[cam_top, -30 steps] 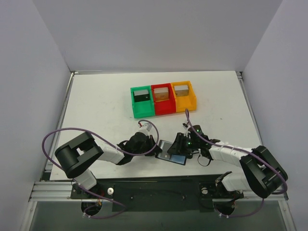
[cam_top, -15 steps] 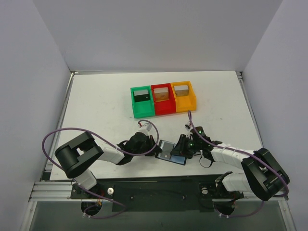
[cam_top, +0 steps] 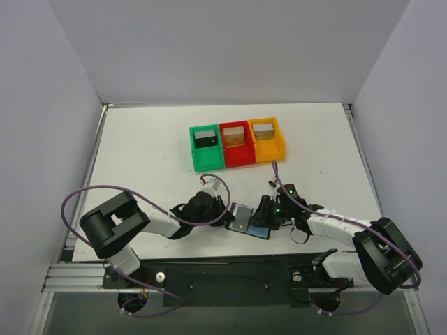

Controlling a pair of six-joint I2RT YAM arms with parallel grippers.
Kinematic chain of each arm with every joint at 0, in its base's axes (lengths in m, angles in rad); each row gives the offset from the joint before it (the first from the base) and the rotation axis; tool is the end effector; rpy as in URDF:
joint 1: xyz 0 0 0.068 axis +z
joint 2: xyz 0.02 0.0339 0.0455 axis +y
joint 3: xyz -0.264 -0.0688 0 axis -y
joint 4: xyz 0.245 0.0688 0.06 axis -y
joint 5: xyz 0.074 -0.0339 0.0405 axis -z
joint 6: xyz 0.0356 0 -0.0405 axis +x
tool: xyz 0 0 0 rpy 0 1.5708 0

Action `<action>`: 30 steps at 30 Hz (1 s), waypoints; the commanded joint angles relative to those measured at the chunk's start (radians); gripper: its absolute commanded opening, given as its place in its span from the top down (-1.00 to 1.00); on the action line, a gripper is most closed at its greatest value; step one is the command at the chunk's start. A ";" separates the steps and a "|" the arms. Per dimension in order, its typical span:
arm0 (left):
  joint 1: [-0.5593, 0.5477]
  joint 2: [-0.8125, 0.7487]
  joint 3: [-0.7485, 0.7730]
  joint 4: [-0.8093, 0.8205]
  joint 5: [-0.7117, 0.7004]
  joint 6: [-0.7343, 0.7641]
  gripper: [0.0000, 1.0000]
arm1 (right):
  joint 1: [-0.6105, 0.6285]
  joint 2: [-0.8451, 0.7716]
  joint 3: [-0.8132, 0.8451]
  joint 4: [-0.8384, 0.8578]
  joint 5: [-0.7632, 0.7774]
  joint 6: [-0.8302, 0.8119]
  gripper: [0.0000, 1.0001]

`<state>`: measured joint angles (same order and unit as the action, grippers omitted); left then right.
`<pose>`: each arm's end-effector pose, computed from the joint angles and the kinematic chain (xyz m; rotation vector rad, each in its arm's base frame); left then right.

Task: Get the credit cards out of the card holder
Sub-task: Remove the credit card from the card holder.

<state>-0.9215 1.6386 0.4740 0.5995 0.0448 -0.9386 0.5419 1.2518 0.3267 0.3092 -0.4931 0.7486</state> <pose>0.1694 -0.2258 0.1169 0.0089 2.3581 -1.0712 0.1786 0.1272 0.1437 -0.0626 2.3943 1.2165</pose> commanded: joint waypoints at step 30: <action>0.006 0.007 -0.028 -0.078 -0.026 0.012 0.98 | 0.013 0.064 0.072 -0.171 0.087 -0.077 0.54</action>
<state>-0.9211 1.6367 0.4709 0.6025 0.0437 -0.9432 0.5526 1.3048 0.3855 0.2565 -0.4759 0.7170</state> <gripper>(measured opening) 0.075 0.244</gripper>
